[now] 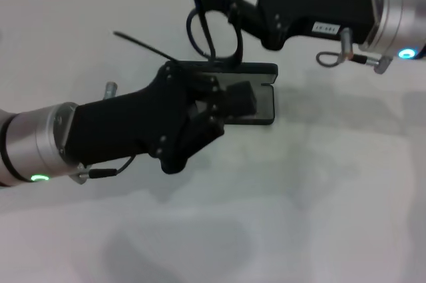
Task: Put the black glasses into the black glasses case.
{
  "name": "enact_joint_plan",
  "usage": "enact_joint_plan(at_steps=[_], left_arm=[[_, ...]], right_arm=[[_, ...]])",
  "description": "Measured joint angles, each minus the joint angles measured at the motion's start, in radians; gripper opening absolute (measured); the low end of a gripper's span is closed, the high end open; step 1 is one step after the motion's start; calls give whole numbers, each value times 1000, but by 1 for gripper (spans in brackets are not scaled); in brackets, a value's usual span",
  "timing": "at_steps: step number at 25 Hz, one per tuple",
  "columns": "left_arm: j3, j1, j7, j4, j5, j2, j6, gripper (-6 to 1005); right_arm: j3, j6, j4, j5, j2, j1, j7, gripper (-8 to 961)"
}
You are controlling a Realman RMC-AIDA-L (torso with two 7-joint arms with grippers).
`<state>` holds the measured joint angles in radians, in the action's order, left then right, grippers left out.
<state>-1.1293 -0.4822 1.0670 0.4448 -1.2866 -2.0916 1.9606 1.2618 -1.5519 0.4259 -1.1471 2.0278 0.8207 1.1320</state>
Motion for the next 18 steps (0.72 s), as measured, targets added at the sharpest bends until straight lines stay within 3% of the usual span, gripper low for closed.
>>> enact_joint_plan(at_steps=[18], left_arm=[[4, -10, 11, -47, 35, 5, -54, 50]], right_arm=[[99, 2, 1, -1, 0, -6, 2, 68]])
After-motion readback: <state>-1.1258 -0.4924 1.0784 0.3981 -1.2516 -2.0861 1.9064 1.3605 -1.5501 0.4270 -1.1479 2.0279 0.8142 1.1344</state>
